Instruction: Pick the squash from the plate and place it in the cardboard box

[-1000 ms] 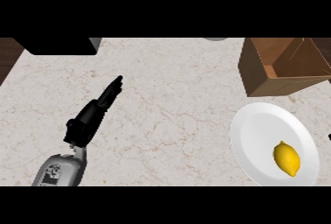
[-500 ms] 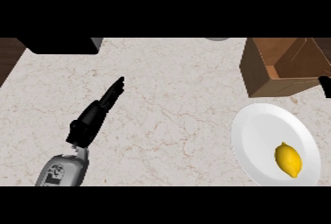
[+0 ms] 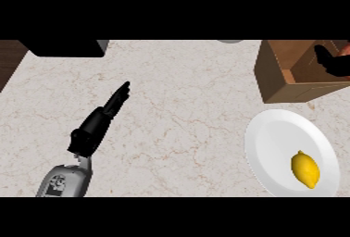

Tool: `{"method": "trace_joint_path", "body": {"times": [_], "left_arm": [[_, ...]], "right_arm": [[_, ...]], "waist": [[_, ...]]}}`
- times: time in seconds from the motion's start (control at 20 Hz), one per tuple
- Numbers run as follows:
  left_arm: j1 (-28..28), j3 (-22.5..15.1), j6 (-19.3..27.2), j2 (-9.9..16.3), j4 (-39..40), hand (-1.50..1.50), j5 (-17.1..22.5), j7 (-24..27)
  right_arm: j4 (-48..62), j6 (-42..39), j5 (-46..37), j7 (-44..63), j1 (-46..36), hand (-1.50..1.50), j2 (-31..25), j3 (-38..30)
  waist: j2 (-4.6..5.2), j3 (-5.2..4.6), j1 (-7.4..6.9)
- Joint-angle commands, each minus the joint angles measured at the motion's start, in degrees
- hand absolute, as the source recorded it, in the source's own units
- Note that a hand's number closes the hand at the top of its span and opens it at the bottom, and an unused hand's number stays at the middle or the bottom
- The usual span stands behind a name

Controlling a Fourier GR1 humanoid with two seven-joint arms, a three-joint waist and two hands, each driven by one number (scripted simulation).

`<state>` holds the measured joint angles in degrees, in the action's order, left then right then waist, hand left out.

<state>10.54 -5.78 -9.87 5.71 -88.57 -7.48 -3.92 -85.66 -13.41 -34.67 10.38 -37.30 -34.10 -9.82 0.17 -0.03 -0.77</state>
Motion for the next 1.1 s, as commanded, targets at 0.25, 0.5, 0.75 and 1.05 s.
{"method": "trace_joint_path", "body": {"times": [0.25,0.5,0.75,1.05], "left_arm": [[1.59,0.18,-0.77,-1.21,-0.44,0.0,0.74,-1.53],[1.21,1.32,-1.55,0.33,-1.39,0.0,0.75,-1.92],[-0.17,0.95,-1.58,-0.3,-0.01,0.0,0.39,0.02],[-0.66,-0.32,-0.53,-1.36,0.88,0.0,-1.51,1.19]], "right_arm": [[23.22,12.33,-10.82,-10.26,-4.68,1.5,3.84,4.44],[32.92,13.36,-9.0,-7.79,-8.09,1.5,8.54,2.16],[42.17,10.41,-4.42,-13.04,-9.25,-1.5,8.25,-1.39],[46.49,13.51,3.22,-20.11,-11.39,-1.5,9.54,-8.94]], "waist": [[0.29,0.05,-0.59],[0.29,0.07,-0.91],[0.21,0.06,-0.4],[0.09,0.08,-0.05]]}}
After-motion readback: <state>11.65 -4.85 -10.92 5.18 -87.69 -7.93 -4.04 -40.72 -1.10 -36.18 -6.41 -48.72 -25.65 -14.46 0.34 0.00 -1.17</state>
